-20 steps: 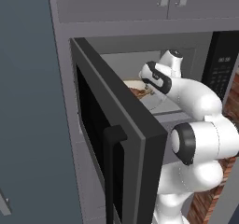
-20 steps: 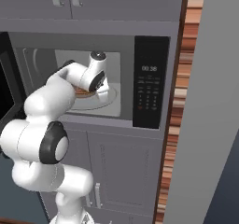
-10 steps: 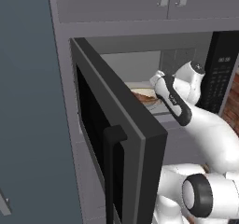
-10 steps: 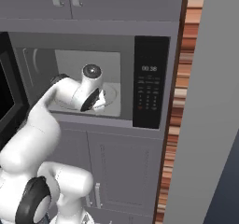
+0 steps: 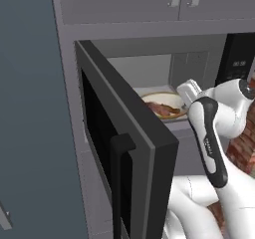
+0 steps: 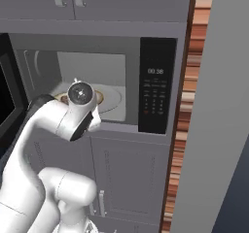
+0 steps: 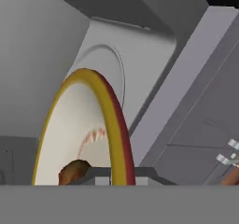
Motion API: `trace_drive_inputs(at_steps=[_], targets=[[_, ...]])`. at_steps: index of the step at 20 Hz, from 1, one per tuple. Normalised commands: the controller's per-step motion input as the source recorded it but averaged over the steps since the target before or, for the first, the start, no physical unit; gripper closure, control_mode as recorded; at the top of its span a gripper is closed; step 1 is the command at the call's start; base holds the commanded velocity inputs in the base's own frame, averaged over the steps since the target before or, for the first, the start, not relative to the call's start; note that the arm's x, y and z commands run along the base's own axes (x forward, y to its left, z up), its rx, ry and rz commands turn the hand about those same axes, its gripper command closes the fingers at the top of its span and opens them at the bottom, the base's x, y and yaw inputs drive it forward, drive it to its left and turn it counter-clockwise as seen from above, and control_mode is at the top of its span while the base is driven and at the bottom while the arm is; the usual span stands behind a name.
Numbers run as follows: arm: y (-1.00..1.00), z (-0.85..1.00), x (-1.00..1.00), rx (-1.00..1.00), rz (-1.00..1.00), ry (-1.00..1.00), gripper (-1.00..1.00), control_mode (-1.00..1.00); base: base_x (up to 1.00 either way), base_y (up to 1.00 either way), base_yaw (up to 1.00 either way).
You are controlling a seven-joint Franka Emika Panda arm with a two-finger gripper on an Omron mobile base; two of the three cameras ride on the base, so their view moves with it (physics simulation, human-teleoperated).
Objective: The microwave is finished heating the chicken drumstick and potato. Take the bowl containing the food and place it on the dining counter.
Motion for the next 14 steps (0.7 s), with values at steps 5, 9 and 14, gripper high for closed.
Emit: trace_drive_inputs(at_steps=[5, 9, 14], targets=[[-0.14, 0.99, -1.0, 0.01, 0.0, 0.0, 1.0, -1.0, 0.0, 0.0, 0.0], [-0.11, 0.83, -0.95, 0.0, 0.0, 0.07, 1.0, -1.0, 0.0, 0.0, 0.0], [-0.12, 0.12, -0.18, 0.0, -0.05, 0.04, 1.0, -1.0, 0.0, 0.0, 0.0]])
